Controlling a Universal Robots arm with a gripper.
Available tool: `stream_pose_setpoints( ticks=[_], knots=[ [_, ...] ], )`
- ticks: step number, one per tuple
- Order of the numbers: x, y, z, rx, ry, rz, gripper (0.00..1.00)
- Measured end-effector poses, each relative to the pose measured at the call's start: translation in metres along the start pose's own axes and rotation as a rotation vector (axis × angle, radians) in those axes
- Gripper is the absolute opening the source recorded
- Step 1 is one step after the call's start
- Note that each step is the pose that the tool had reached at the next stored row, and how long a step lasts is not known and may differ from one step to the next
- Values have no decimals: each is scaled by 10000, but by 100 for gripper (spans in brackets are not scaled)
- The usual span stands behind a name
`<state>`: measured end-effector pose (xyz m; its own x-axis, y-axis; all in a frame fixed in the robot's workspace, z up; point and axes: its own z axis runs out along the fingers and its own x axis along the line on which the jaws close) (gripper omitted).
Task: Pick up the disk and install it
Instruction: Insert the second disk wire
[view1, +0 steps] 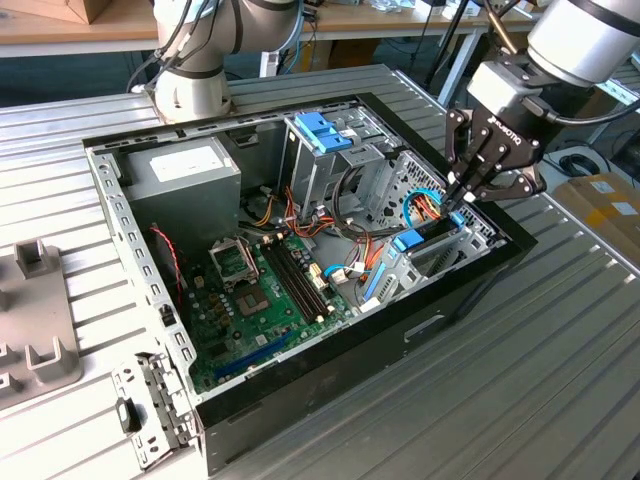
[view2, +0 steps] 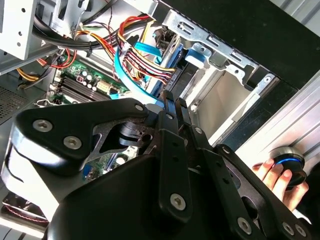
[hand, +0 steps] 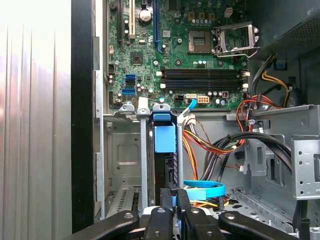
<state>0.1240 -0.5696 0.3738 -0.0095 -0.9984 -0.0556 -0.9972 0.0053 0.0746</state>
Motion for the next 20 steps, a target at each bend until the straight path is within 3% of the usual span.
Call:
stream_pose_setpoints(
  ticks=[13,20],
  knots=[
    [23,-3,34,0,0,0,16],
    [26,-1,92,0,1,0,16]
  ],
)
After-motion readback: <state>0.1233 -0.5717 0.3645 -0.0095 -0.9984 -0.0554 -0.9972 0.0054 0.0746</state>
